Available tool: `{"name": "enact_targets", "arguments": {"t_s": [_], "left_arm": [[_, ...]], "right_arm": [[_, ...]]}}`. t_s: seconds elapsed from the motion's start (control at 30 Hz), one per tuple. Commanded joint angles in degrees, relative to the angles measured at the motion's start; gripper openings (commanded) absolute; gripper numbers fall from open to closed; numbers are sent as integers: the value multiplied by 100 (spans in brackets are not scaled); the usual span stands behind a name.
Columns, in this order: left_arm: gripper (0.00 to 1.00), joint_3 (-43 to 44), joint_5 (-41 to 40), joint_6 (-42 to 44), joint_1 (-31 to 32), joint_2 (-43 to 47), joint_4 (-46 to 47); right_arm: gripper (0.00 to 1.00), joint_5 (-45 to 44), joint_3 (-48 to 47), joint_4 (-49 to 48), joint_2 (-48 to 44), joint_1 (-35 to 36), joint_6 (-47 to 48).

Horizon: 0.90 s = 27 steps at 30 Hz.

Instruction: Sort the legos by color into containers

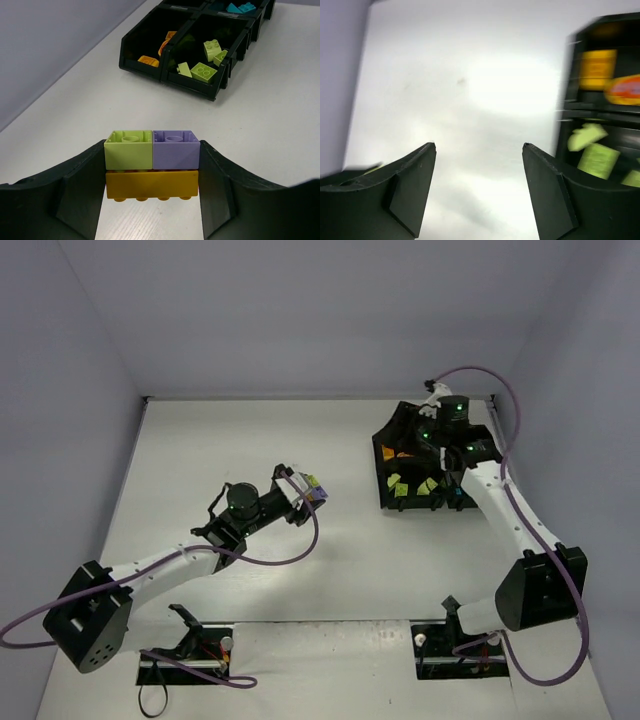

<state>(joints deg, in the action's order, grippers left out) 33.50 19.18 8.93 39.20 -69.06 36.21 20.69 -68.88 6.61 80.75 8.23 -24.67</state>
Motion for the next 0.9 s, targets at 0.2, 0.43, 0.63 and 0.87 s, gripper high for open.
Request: {"name": "enact_targets", "arguments": {"t_s": [0.2, 0.43, 0.63, 0.87], "left_arm": [[0, 851, 174, 496, -26, -134, 466], [0, 966, 227, 592, -26, -240, 422], [0, 1053, 227, 628, -26, -319, 414], [0, 1142, 218, 628, -26, -354, 414]], "right_arm": [[67, 1771, -459, -380, 37, 1180, -135], [67, 2159, -503, -415, 151, 1480, -100], [67, 2440, -547, -415, 353, 1638, -21], [65, 2370, -433, -380, 503, 1849, 85]]}}
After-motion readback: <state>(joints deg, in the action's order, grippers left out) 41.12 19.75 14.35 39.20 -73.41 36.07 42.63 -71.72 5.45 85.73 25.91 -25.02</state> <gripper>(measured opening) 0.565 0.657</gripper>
